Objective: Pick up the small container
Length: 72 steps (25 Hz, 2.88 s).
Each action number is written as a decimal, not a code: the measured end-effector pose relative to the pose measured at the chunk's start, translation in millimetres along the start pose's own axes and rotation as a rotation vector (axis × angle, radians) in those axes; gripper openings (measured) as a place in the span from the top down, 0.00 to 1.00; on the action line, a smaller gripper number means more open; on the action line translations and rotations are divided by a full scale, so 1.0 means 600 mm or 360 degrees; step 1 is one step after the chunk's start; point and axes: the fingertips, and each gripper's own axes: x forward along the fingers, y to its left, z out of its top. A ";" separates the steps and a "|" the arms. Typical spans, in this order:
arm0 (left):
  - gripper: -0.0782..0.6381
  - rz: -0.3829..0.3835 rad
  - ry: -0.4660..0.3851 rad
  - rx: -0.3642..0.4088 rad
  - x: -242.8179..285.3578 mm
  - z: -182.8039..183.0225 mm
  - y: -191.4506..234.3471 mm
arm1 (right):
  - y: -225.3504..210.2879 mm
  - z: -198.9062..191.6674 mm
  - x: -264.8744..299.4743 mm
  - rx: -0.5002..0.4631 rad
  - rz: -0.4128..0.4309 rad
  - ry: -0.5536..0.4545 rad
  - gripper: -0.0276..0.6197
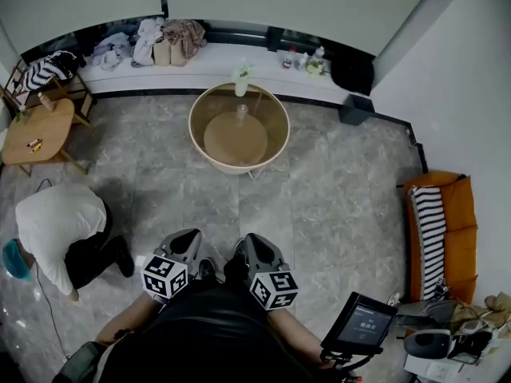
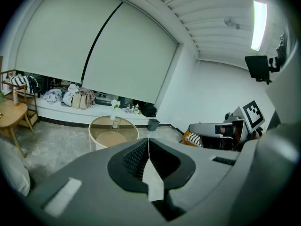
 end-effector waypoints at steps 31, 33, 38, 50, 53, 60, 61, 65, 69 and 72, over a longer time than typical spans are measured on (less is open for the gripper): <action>0.89 0.0192 0.0065 -0.0009 0.292 0.189 0.106 | -0.215 0.160 0.287 0.0162 0.0239 0.0079 0.95; 0.89 0.0193 0.0064 -0.0001 0.301 0.199 0.104 | -0.225 0.171 0.291 0.0162 0.0239 0.0069 0.95; 0.89 0.0197 0.0065 0.0001 0.311 0.215 0.115 | -0.233 0.179 0.309 0.0190 0.0231 0.0081 0.95; 0.89 0.0048 0.0083 0.0011 0.380 0.256 0.200 | -0.254 0.217 0.394 0.0179 0.0059 0.0051 0.95; 0.89 -0.0031 0.0059 0.0058 0.412 0.298 0.224 | -0.267 0.252 0.421 0.0171 -0.0021 -0.0012 0.95; 0.89 -0.0162 0.0097 0.0088 0.479 0.366 0.311 | -0.273 0.305 0.511 0.0166 -0.0150 -0.0040 0.95; 0.89 -0.0176 0.0102 0.0083 0.486 0.374 0.323 | -0.275 0.310 0.522 0.0177 -0.0172 -0.0040 0.95; 0.89 -0.0195 0.0080 0.0139 0.507 0.404 0.366 | -0.281 0.317 0.552 0.0231 -0.0261 -0.0037 0.95; 0.89 -0.0194 0.0036 0.0291 0.530 0.432 0.387 | -0.296 0.322 0.560 0.0266 -0.0357 -0.0034 0.95; 0.89 -0.0177 0.0062 0.0310 0.551 0.436 0.408 | -0.301 0.312 0.565 0.0292 -0.0400 -0.0005 0.95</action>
